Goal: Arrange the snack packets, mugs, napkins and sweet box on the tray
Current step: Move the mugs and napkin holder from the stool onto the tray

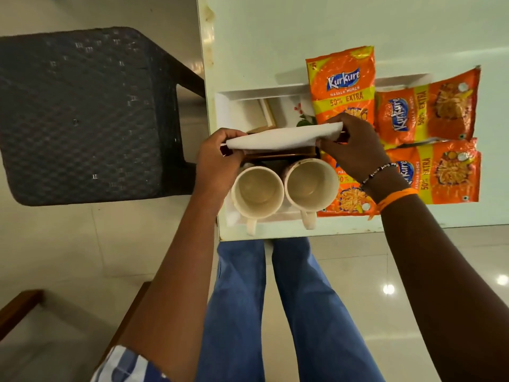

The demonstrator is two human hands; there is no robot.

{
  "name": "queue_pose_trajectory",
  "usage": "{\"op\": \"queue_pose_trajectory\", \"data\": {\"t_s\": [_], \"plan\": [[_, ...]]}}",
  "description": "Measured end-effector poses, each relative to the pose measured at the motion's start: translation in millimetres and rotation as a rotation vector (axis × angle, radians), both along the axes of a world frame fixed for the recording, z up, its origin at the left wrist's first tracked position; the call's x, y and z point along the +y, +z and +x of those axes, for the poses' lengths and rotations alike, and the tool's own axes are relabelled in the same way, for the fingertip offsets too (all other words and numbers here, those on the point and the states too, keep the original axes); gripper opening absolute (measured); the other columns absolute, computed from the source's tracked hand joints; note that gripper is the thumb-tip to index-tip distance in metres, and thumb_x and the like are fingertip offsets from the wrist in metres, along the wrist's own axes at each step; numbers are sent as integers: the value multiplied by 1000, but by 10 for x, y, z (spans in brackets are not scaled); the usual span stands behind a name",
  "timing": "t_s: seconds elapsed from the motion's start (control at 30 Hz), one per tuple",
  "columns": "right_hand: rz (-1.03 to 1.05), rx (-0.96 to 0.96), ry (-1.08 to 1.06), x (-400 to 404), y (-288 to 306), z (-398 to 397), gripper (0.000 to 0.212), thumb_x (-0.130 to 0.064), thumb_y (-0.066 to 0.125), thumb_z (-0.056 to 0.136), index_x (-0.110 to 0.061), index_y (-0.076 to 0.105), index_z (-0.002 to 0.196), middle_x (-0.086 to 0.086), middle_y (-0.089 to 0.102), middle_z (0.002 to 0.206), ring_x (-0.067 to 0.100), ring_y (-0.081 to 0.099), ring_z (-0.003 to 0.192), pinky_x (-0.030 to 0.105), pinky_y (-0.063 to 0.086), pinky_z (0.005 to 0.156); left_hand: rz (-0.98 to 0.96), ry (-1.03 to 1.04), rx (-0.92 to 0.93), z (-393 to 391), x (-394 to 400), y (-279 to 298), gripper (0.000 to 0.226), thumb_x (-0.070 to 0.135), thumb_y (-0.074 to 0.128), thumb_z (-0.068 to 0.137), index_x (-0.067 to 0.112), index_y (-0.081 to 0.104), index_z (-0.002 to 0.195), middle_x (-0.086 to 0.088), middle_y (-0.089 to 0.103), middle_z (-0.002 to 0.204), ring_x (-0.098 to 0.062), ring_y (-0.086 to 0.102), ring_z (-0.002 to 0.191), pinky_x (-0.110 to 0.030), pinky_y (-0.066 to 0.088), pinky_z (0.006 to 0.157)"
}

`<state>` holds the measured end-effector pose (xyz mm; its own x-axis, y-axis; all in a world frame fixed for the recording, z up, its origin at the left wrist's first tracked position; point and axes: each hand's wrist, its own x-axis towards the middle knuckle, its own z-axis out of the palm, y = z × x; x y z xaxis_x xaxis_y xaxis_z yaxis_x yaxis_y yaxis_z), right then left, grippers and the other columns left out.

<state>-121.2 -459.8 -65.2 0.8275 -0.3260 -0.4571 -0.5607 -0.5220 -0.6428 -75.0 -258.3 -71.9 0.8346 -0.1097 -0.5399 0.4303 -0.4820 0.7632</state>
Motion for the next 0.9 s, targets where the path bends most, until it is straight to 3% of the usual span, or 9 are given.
{"op": "queue_pose_trajectory", "data": {"t_s": [0.17,0.3,0.37,0.5,0.6,0.7,0.8,0.9], "plan": [[59,2,54,-52,0,-38,29,-9,63,80,1,56,107,21,63,106,32,58,98,38,47,83,-9,54,6,-67,-22,12,19,7,55,86,22,57,99,12,58,90,-5,57,89,-1,46,64],[15,1,52,-20,-52,-89,30,-11,65,79,1,60,106,19,67,106,30,61,98,32,48,82,132,83,-34,-55,-82,-23,21,8,56,87,16,60,106,5,59,99,-9,56,95,-13,49,76],[0,0,33,8,-96,-92,28,-12,65,79,0,62,104,19,68,104,31,61,97,38,50,84,211,42,-57,-12,-108,-45,21,8,57,87,13,61,107,5,57,99,-8,53,95,-11,46,73],[-25,26,15,22,-181,-77,22,-4,56,81,4,60,101,23,67,101,35,60,96,45,49,85,277,28,110,72,-120,-61,28,3,54,87,14,62,110,4,55,98,-10,50,93,-23,43,80],[9,56,29,-28,-170,-91,29,2,51,82,0,60,109,20,66,112,31,60,105,39,49,91,285,80,197,120,-125,-5,34,-2,49,85,18,60,109,2,54,106,-13,49,98,-20,43,75],[52,33,-42,-94,-102,-132,30,4,49,82,-4,61,108,13,66,114,22,60,105,19,45,85,300,139,120,124,-135,85,35,-4,49,81,21,55,106,1,52,115,-13,49,103,-15,40,60],[-33,-27,-142,-239,-55,-185,24,-1,51,83,-7,62,103,8,66,112,14,59,90,1,39,65,232,160,-1,106,-244,185,31,2,50,82,24,55,103,1,54,120,-9,51,105,-15,43,70],[-153,-60,-222,-408,-60,-242,24,0,52,82,-6,63,102,12,64,114,19,60,93,0,36,64,186,64,-31,84,-506,255,23,12,52,84,24,60,101,6,57,110,-1,52,92,-8,42,73]]}}
